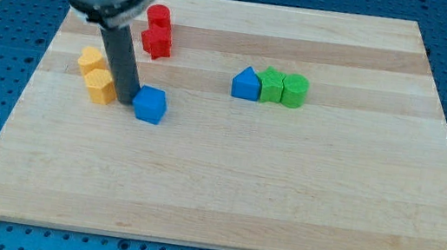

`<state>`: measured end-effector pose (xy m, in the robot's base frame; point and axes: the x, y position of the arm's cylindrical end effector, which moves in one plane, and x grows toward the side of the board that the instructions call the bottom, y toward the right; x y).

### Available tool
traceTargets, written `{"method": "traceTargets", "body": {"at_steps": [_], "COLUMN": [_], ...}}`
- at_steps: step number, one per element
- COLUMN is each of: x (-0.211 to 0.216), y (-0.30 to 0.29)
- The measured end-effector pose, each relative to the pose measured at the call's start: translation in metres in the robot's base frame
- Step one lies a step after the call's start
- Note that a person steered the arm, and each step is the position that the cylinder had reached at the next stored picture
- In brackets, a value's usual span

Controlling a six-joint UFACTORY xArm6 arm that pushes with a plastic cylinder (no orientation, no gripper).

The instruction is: Separate the heart from the hexagon

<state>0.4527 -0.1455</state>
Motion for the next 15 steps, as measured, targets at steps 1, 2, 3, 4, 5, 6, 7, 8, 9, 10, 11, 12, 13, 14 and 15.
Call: {"method": "traceTargets", "body": {"at_steps": [1, 2, 3, 4, 5, 6, 7, 8, 9, 10, 11, 12, 13, 14, 15], "x": [0.041, 0.062, 0.061, 0.059, 0.05, -0.008, -0.049, -0.048, -0.048, -0.048, -0.048, -0.048, -0.04, -0.045, -0.078], "y": [0.018, 0.025, -0.003, -0.064, -0.111, -0.118, -0.116, -0.107, -0.065, -0.029, -0.026, -0.027, -0.061, -0.083, -0.069]}}
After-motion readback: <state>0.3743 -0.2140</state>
